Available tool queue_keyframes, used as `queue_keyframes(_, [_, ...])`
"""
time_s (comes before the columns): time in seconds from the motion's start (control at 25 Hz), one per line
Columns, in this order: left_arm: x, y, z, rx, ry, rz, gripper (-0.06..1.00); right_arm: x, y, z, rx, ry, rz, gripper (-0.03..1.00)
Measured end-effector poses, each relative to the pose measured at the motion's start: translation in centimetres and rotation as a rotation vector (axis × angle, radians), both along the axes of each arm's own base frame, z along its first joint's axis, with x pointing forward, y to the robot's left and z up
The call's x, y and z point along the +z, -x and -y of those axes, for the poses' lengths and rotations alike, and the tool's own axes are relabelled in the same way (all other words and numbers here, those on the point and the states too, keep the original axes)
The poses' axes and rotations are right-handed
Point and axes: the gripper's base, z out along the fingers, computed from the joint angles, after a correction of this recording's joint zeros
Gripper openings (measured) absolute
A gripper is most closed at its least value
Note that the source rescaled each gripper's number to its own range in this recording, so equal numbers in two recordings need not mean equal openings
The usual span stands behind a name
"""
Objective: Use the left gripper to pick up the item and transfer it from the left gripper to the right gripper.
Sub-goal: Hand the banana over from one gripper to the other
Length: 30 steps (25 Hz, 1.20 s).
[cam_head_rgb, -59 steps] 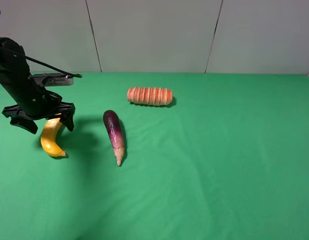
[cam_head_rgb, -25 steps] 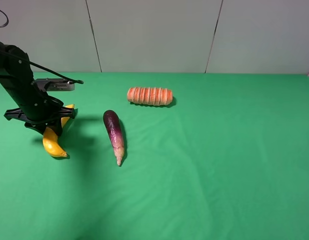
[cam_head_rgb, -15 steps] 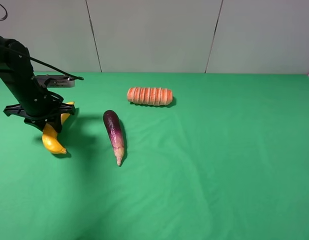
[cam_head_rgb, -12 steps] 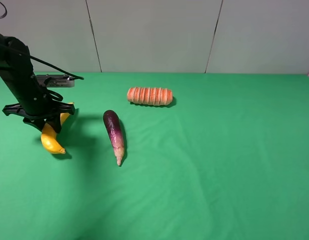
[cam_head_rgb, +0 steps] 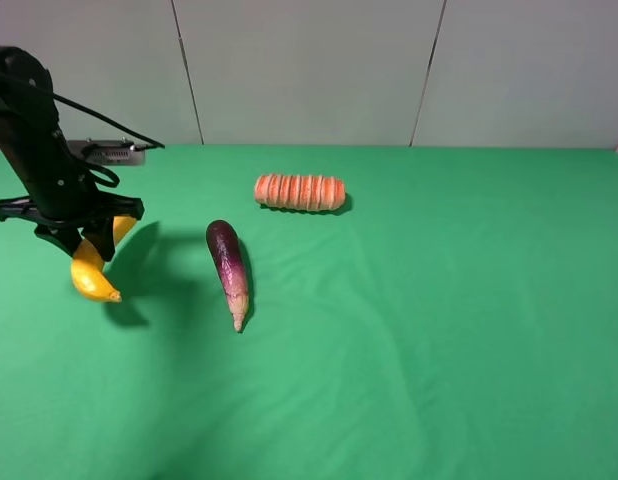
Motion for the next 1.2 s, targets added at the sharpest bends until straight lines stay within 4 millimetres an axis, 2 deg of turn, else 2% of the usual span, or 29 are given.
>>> queue_keyframes(0.24, [2.9,0.6,-0.1,-0.003,0.002,0.056,0.00,0.0,0.0,0.0,0.000,0.000,0.000,1.00])
queue_keyframes(0.72, [6.4,1.8,-0.5,-0.014,-0.012,0.105,0.00,0.0,0.0,0.0,0.000,0.000,0.000,1.00])
queue_keyframes(1.2, [6.8,2.4,-0.6,-0.037,-0.022,0.058,0.00,0.0,0.0,0.1,-0.004,0.006,0.000,1.00])
